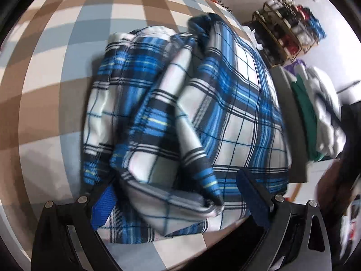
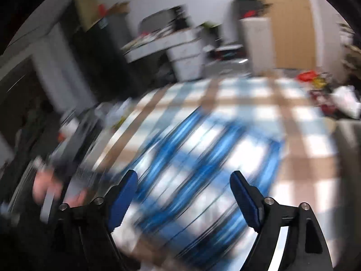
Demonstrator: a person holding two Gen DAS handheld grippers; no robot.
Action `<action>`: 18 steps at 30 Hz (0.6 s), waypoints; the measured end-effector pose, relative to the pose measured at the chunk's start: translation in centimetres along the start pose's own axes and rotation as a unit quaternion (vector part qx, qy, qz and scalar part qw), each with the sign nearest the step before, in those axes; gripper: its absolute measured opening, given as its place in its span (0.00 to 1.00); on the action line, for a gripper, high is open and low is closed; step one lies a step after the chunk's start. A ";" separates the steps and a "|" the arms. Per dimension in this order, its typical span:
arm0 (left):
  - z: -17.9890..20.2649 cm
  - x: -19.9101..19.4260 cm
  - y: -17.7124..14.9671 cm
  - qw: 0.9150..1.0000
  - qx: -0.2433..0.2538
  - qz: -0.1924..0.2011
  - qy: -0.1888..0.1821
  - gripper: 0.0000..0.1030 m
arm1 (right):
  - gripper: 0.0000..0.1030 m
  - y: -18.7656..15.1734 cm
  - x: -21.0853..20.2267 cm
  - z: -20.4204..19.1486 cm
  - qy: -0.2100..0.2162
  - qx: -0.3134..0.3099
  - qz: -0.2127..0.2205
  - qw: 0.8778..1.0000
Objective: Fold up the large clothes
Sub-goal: 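Grasp the shirt bundle with the left gripper while the right gripper releases it, then lift the plaid shirt bundle off the bed with the left gripper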
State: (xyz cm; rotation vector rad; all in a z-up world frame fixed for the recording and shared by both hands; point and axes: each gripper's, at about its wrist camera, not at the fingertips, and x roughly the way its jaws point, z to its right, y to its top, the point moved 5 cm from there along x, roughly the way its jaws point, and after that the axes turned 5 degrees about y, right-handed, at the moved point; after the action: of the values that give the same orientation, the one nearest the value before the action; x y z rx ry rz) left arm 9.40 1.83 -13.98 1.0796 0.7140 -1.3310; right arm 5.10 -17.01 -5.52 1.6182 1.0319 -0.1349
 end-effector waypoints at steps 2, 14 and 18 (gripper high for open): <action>0.7 0.1 -0.1 0.999 0.016 0.014 0.026 0.89 | 0.87 3.6 2.9 1.5 -0.002 0.004 -0.026 1.000; 2.3 1.1 0.2 0.995 0.056 0.027 0.075 0.21 | 0.40 3.3 19.9 0.9 -0.018 -0.084 -0.277 0.957; 2.6 -0.3 0.1 0.995 0.055 0.048 0.066 0.07 | 0.19 4.0 18.3 0.6 -0.033 -0.106 -0.238 0.965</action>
State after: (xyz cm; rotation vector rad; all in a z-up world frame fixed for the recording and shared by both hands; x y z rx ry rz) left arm 9.02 -0.40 -12.76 1.2852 0.6827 -1.2363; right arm 19.16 -7.40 -13.43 1.1433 1.3221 -0.3852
